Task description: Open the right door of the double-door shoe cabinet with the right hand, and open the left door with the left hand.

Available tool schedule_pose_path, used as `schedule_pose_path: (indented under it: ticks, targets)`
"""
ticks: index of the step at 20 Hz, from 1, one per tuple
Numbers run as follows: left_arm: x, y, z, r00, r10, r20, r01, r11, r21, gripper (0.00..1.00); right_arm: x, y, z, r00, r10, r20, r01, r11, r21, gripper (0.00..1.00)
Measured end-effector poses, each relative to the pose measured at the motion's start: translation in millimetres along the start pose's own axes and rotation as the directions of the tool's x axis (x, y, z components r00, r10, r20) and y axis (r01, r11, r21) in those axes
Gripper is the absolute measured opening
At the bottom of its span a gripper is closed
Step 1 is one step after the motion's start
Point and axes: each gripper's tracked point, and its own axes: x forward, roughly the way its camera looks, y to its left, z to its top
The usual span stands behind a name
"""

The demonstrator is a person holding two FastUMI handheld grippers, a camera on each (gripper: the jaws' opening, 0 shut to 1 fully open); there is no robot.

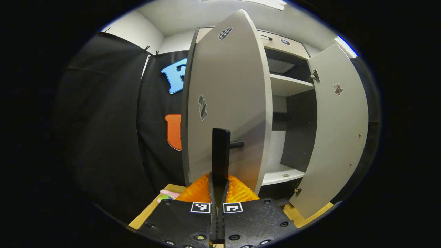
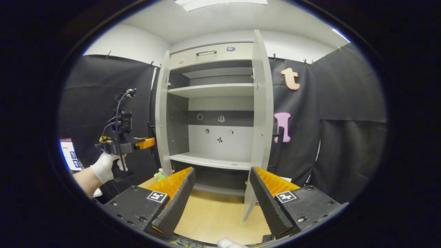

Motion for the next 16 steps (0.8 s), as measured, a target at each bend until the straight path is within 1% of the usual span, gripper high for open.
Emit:
schedule_pose_path:
  ticks: [1, 2, 3, 4, 5, 12, 16]
  targets:
    - [-1.4, 4.0, 0.7, 1.000, 0.002, 0.001, -0.002, 1.000, 0.006, 0.00, 0.3, 2.6, -0.1, 1.000, 0.001, 0.001, -0.001, 1.000, 0.001, 0.99]
    - [-3.0, 7.7, 0.1, 1.000, 0.002, 0.002, -0.002, 1.000, 0.010, 0.08, 0.6, 6.3, 0.0, 1.000, 0.004, 0.002, -0.004, 1.000, 0.003, 0.99]
    - [-4.9, 11.3, -0.1, 1.000, -0.001, 0.000, 0.001, 1.000, 0.012, 0.00, 1.1, 9.3, -1.9, 1.000, 0.008, 0.000, -0.008, 1.000, 0.004, 0.99]
    - [-7.2, 15.5, -0.5, 1.000, -0.004, 0.002, 0.004, 1.000, 0.008, 0.08, 1.4, 12.5, -2.2, 1.000, 0.012, -0.003, -0.012, 1.000, 0.005, 0.99]
    - [-8.6, 17.4, -0.4, 1.000, -0.009, 0.003, 0.009, 1.000, 0.007, 0.00, 1.6, 16.7, -2.3, 1.000, 0.018, -0.003, -0.018, 1.000, 0.005, 0.99]
    - [-17.6, 52.1, -0.4, 1.000, 0.003, 0.014, -0.003, 1.000, 0.025, 0.00, 6.8, 35.3, -1.6, 1.000, 0.025, 0.003, -0.025, 1.000, 0.011, 0.99]
    - [-22.2, 76.1, 2.9, 1.000, 0.023, 0.019, -0.024, 0.999, 0.031, 0.00, 10.1, 47.3, 0.0, 0.999, 0.035, 0.008, -0.035, 0.999, 0.015, 0.99]
